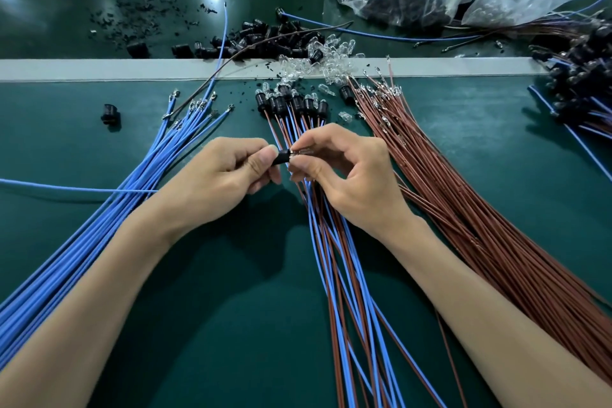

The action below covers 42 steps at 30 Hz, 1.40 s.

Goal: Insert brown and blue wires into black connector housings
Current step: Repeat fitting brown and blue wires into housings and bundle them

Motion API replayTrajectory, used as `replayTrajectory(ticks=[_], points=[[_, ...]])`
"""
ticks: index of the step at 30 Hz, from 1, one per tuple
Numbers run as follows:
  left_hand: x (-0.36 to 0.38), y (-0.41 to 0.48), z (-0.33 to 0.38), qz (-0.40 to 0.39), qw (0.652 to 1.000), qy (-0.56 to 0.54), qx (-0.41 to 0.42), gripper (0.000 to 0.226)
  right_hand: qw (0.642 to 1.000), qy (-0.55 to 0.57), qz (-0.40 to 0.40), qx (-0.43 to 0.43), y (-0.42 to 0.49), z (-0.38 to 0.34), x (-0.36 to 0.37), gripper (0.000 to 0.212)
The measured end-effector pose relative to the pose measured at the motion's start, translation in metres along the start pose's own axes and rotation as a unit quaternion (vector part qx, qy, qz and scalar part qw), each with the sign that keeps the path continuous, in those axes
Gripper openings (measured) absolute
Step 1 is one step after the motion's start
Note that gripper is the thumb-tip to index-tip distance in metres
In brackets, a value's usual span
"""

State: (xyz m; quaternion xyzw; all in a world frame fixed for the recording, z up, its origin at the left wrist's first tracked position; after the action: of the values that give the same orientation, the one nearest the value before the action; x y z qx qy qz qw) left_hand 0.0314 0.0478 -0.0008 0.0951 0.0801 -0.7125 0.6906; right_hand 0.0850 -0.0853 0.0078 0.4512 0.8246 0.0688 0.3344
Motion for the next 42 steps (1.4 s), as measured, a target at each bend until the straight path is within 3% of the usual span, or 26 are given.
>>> replayTrajectory(ticks=[3,7,12,21,28,42], points=[[-0.001,0.0,0.001,-0.004,1.0,0.007,-0.004,0.037,1.0,0.009,-0.016,0.008,-0.001,0.001,0.001,0.012],[0.001,-0.001,0.008,-0.012,1.0,-0.013,0.005,0.048,0.998,-0.038,-0.041,-0.027,0.001,-0.007,0.003,0.033],[0.006,-0.004,0.007,-0.006,1.0,-0.002,-0.002,0.041,0.999,-0.032,-0.031,-0.024,0.0,-0.003,0.002,0.014],[0.001,-0.017,0.016,0.054,0.979,0.157,0.119,0.029,0.998,-0.02,-0.066,0.001,-0.002,-0.004,0.004,0.012],[-0.004,-0.023,0.012,0.071,0.973,0.188,0.118,0.03,0.996,-0.037,-0.076,-0.008,-0.003,-0.007,0.004,0.012],[-0.011,-0.018,0.014,0.028,0.977,0.193,0.092,0.029,0.996,-0.07,-0.057,-0.027,0.0,-0.006,0.004,0.014]])
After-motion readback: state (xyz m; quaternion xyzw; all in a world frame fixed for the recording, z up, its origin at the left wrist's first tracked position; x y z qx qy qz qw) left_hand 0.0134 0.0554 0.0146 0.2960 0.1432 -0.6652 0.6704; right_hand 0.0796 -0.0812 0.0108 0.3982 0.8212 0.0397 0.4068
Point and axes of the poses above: each hand's wrist, its own y-axis towards the middle knuckle, its own x-axis out of the palm, z = x × y, the point moved 6 cm from there along y, towards the middle knuckle, and after that the axes turned 12 degrees about -y, right-handed, at the moved point
